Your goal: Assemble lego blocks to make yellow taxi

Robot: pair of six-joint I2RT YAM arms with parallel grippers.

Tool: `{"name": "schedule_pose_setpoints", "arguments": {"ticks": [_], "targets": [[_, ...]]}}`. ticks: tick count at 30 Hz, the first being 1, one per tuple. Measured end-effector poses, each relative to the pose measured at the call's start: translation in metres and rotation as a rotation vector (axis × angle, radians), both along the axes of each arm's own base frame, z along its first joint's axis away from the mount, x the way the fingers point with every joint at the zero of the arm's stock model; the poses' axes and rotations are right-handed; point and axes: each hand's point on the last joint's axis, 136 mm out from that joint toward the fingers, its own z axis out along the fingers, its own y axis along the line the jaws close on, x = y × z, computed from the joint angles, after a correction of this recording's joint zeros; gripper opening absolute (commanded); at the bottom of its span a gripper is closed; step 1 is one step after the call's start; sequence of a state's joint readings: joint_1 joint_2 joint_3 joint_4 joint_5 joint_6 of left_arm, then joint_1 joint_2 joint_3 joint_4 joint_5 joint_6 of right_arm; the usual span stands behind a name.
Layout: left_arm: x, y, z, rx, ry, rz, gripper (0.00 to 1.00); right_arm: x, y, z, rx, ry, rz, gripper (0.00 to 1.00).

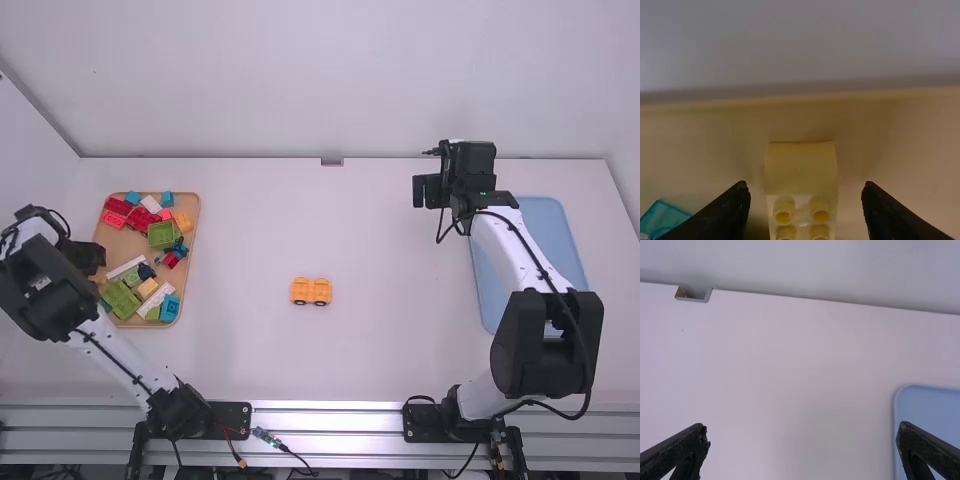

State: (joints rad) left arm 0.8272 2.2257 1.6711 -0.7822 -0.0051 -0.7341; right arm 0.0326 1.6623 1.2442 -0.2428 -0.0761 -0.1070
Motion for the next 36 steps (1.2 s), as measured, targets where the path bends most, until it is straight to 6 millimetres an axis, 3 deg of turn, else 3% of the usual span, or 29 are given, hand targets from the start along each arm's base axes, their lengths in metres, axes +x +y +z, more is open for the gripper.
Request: {"name": "schedule_pose_setpoints", "arguments": {"ticks": [7, 9, 25, 31, 36], "targets": [[0.0057, -0.0008, 0.0006, 0.010, -0.009, -0.011, 0.59, 0.0001, 0.0000, -0.0001, 0.001, 0.000, -0.001, 0.99], [0.0082, -0.0009, 0.0008, 0.015, -0.014, -0.014, 0.54, 0.0001, 0.0000, -0.0001, 0.003, 0.001, -0.003, 0.99], [0.0062, -0.0034, -0.0068, 0.013, -0.006, -0.035, 0.54, 0.0001, 0.0000, -0.0001, 0.002, 0.000, -0.002, 0.99], [0.0059, -0.0022, -0.0079, 0.022, -0.001, -0.039, 0.36, 0.0000, -0.0001, -0.0002, 0.000, 0.001, -0.001, 0.99], [0.0077, -0.0022, -0.0077, 0.026, -0.005, -0.042, 0.28, -0.0002, 0.0000, -0.0004, 0.002, 0.002, -0.002, 0.99]]}}
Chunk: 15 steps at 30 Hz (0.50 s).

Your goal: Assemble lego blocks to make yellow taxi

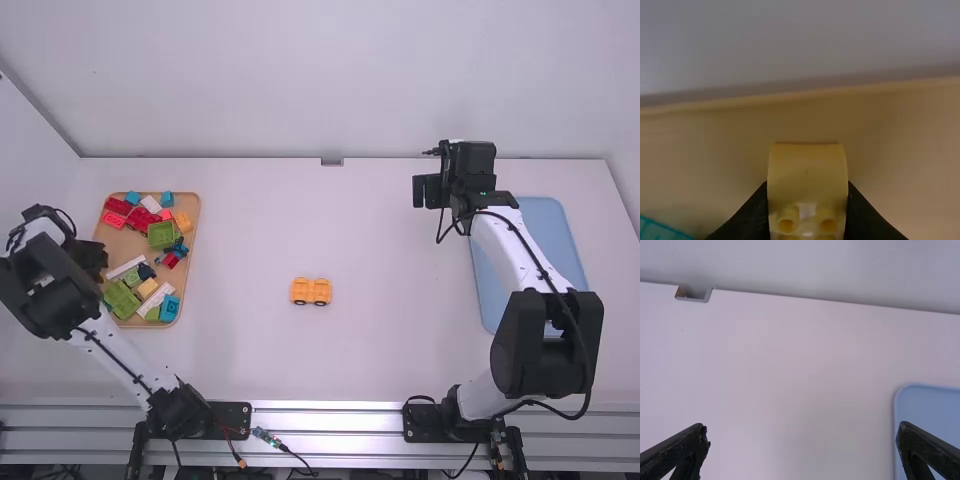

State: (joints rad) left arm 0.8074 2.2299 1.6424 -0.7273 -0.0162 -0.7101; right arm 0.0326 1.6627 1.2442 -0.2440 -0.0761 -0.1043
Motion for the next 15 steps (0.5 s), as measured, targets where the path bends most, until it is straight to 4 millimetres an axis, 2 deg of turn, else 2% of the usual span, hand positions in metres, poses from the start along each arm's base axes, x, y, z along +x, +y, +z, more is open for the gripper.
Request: {"name": "schedule_pose_setpoints", "arguments": {"ticks": [4, 7, 8, 13, 15], "targets": [[0.005, 0.003, 0.001, 0.016, -0.016, -0.005, 0.27, 0.000, 0.000, 0.000, 0.001, -0.002, -0.001, 0.99], [0.004, -0.001, 0.000, 0.004, -0.008, 0.012, 0.13, 0.000, 0.000, 0.000, -0.001, -0.001, 0.001, 0.99], [0.000, -0.005, 0.000, -0.014, 0.005, 0.027, 0.05, 0.000, 0.000, 0.000, -0.001, -0.001, 0.001, 0.99], [-0.008, -0.015, 0.004, -0.059, 0.044, 0.072, 0.02, 0.000, 0.000, 0.000, 0.001, -0.001, -0.001, 1.00], [-0.005, -0.015, 0.014, -0.064, 0.045, 0.085, 0.02, 0.000, 0.000, 0.000, -0.002, -0.001, 0.002, 0.99]]}}
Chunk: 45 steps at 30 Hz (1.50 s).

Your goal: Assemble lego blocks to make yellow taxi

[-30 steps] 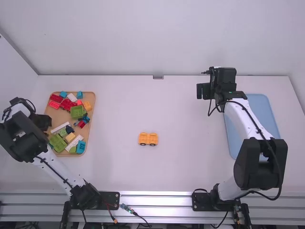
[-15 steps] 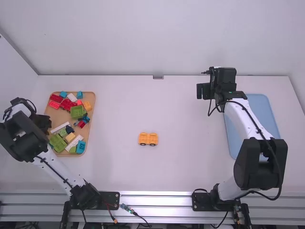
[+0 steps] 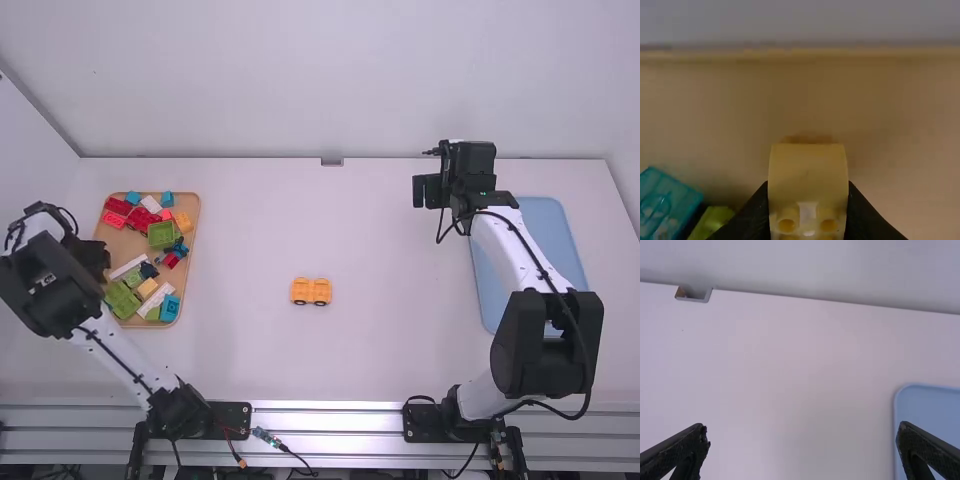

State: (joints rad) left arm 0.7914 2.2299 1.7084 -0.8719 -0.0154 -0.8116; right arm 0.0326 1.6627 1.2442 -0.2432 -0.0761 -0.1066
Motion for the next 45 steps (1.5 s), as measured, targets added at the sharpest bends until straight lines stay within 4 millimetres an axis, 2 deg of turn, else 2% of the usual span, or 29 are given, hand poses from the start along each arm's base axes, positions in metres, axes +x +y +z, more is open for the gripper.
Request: {"name": "schedule_pose_setpoints", "arguments": {"ticks": [5, 7, 11, 14, 16, 19, 23, 24, 26, 30, 37, 41, 42, 45], "targets": [[0.020, 0.007, 0.035, 0.034, -0.035, -0.010, 0.02, -0.001, 0.000, 0.000, 0.001, 0.003, -0.001, 0.99], [0.024, 0.002, 0.046, 0.036, -0.023, -0.004, 0.02, -0.001, 0.000, -0.001, 0.000, 0.004, 0.000, 0.99], [0.018, -0.017, 0.058, 0.045, 0.082, 0.046, 0.02, -0.001, 0.000, 0.000, 0.001, 0.003, -0.001, 0.99], [0.028, -0.033, 0.060, 0.081, 0.114, 0.033, 0.02, -0.001, 0.000, -0.001, 0.000, 0.003, 0.000, 0.99], [0.051, -0.054, 0.061, 0.119, 0.102, -0.011, 0.02, -0.001, 0.000, -0.001, 0.002, 0.004, -0.002, 0.99], [0.076, -0.090, 0.064, 0.150, 0.071, -0.071, 0.02, -0.001, 0.000, -0.001, 0.003, 0.006, -0.002, 0.99], [0.101, -0.153, 0.074, 0.196, 0.010, -0.157, 0.02, -0.001, 0.000, -0.001, 0.001, 0.007, -0.003, 0.99], [0.104, -0.180, 0.077, 0.208, -0.005, -0.179, 0.02, -0.001, 0.000, -0.001, 0.002, 0.007, -0.002, 0.99], [0.100, -0.218, 0.079, 0.208, -0.011, -0.193, 0.02, -0.001, 0.000, -0.001, 0.000, 0.007, -0.001, 0.99], [0.086, -0.277, 0.079, 0.194, -0.005, -0.209, 0.02, -0.001, 0.000, -0.001, 0.003, 0.004, -0.002, 0.99], [0.075, -0.319, 0.068, 0.144, -0.012, -0.229, 0.02, -0.001, 0.000, 0.000, 0.001, 0.003, -0.001, 0.99], [0.057, -0.336, 0.048, 0.122, 0.029, -0.205, 0.02, -0.001, 0.000, -0.001, 0.000, 0.003, -0.001, 0.99], [0.045, -0.342, 0.038, 0.118, 0.059, -0.182, 0.02, -0.001, 0.000, -0.001, 0.002, 0.004, -0.002, 0.99], [0.034, -0.356, 0.020, 0.111, 0.066, -0.179, 0.02, -0.001, 0.000, -0.001, 0.002, 0.003, -0.001, 0.99]]}}
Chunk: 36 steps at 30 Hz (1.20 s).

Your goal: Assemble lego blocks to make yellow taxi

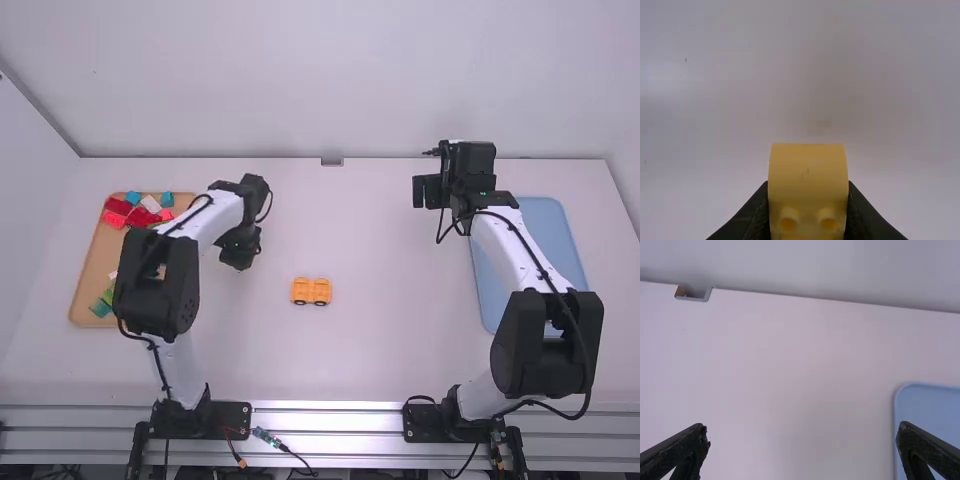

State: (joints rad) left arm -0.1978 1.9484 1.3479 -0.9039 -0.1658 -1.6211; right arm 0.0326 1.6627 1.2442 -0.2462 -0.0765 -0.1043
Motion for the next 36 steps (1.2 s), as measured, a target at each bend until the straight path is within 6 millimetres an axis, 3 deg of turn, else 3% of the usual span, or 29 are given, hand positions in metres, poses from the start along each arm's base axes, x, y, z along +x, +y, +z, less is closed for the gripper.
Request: {"name": "schedule_pose_setpoints", "arguments": {"ticks": [7, 10, 24, 36], "targets": [[-0.006, -0.032, -0.019, -0.033, -0.062, -0.049, 0.03, 0.000, 0.000, 0.000, -0.001, 0.000, 0.000, 0.99], [-0.012, -0.036, -0.021, -0.035, -0.070, -0.062, 0.02, 0.000, 0.000, 0.000, -0.002, -0.001, 0.002, 0.99], [-0.031, -0.031, -0.030, -0.076, -0.231, -0.061, 0.02, -0.001, 0.000, -0.001, -0.001, 0.004, 0.001, 0.99], [-0.046, -0.031, -0.038, -0.114, -0.188, -0.010, 0.02, -0.001, 0.004, 0.000, 0.016, 0.005, 0.015, 0.99]]}}
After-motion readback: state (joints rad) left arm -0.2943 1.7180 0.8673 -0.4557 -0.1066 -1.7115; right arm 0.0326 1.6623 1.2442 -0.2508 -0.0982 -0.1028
